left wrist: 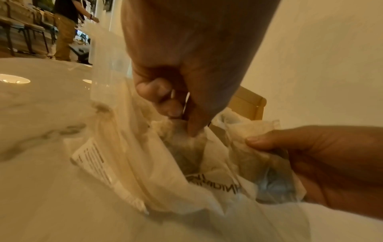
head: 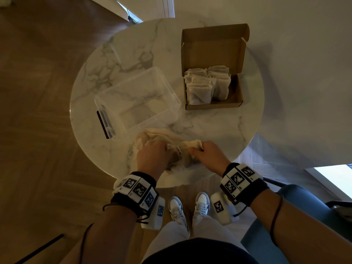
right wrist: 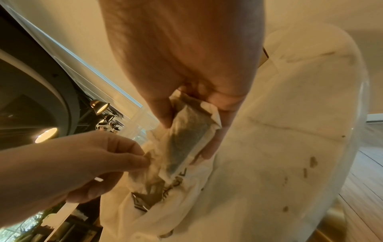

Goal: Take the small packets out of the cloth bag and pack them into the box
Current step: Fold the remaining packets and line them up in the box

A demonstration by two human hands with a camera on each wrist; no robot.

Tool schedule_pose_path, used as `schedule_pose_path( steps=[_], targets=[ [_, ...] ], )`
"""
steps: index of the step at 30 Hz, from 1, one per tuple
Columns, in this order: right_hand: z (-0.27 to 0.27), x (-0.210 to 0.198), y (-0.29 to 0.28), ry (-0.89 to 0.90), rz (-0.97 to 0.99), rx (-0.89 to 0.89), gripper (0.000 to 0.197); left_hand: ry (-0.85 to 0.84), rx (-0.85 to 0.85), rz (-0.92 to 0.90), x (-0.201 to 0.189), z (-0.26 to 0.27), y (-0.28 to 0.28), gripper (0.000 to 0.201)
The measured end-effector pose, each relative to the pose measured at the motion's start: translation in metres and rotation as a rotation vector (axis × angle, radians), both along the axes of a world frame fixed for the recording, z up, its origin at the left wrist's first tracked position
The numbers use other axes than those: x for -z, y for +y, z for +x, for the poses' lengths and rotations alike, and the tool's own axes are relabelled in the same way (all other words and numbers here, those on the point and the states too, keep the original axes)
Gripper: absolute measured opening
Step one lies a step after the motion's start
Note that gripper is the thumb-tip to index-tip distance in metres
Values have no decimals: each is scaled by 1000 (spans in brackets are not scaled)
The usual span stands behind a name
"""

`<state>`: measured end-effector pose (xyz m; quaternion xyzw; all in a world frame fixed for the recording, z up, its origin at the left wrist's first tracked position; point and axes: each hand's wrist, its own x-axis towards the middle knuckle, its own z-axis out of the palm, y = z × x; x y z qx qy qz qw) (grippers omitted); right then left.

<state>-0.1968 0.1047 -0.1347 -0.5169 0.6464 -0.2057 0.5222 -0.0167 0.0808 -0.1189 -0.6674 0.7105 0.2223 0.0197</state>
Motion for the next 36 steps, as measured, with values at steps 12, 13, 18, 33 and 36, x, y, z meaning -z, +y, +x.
schedule_pose_path(
  steps=[12, 13, 18, 33, 36],
  targets=[
    [-10, -2, -10, 81, -31, 123, 36, 538, -40, 0, -33, 8, -16, 10],
    [-9, -2, -10, 76, -18, 128, 36, 535, -54, 25, -27, 9, -17, 8],
    [-5, -3, -8, 52, 39, 114, 33, 423, -108, 173, 4, 6, -12, 4],
    [-3, -7, -9, 13, 60, 125, 27, -200, 412, 92, 11, 16, 9, 34],
    [-3, -10, -11, 12, 61, 125, 25, -54, 275, -14, 14, 19, 3, 32]
  ],
)
